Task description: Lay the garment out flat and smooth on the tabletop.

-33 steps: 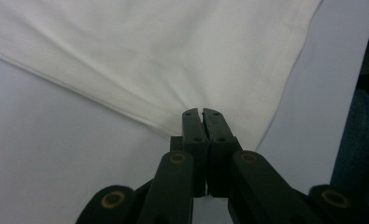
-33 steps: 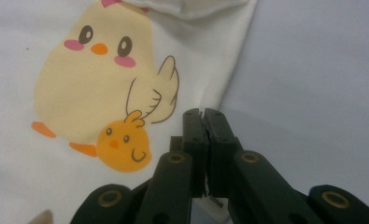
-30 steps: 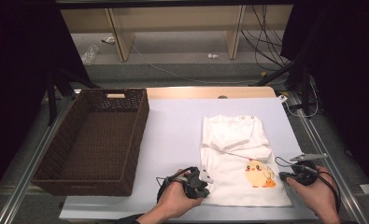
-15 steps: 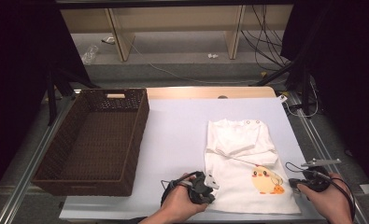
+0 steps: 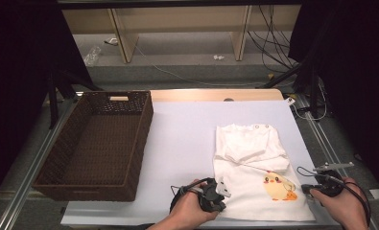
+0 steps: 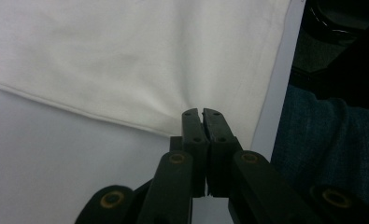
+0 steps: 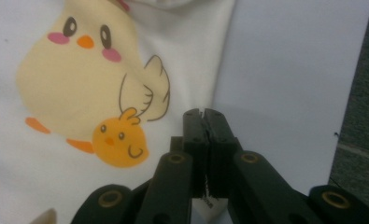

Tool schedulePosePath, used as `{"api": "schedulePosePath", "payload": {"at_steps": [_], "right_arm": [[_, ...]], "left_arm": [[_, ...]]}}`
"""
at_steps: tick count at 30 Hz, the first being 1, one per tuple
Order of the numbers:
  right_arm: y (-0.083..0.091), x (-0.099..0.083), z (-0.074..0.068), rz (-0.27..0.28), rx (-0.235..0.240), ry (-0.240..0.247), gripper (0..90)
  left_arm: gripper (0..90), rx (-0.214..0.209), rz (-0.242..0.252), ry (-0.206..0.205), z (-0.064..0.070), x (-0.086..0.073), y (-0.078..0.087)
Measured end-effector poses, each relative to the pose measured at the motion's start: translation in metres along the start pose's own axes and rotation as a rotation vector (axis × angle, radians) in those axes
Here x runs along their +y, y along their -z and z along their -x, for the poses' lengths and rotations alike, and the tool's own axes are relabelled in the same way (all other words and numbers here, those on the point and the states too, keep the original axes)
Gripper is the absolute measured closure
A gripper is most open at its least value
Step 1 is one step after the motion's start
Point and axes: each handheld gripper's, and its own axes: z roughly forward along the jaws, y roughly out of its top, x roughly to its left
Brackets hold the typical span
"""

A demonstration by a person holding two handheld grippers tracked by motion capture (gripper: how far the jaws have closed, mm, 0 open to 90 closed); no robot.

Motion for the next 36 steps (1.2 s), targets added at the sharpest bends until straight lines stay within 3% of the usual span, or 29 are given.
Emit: {"api": "schedulePosePath", "payload": {"at_steps": [2, 5, 10, 13, 17, 21, 26, 30, 36], "right_arm": [[0.001, 0.002, 0.0, 0.033, 0.014, 0.004, 83.7], [0.003, 0.006, 0.001, 0.092, -0.008, 0.018, 76.6], [-0.002, 0.012, -0.002, 0.111, -0.014, 0.034, 71.4], [-0.005, 0.012, -0.004, 0.109, -0.012, 0.041, 69.9], [-0.004, 0.013, -0.003, 0.13, -0.024, 0.035, 68.4], [-0.002, 0.023, -0.008, 0.191, -0.023, 0.057, 65.8], [-0.01, 0.052, -0.033, 0.279, 0.065, 0.161, 62.3], [-0.029, 0.08, -0.057, 0.314, 0.163, 0.216, 56.1], [-0.05, 0.101, -0.08, 0.334, 0.202, 0.275, 50.6]], "left_arm": [[87.6, -0.002, -0.003, 0.001, 0.0, -0.001, 0.0], [87.4, 0.001, 0.002, 0.0, 0.001, -0.001, 0.003], [86.3, 0.001, -0.002, 0.005, 0.002, -0.004, 0.006], [82.4, -0.022, 0.005, 0.014, 0.003, -0.006, 0.01], [77.1, 0.019, 0.036, 0.029, -0.003, -0.008, 0.019], [72.1, 0.045, 0.058, 0.039, -0.01, -0.008, 0.02], [62.9, 0.062, 0.104, 0.031, -0.015, -0.011, 0.022], [47.3, 0.082, 0.17, 0.066, -0.021, -0.018, 0.027], [26.5, 0.119, 0.238, 0.112, -0.032, -0.026, 0.043]]}}
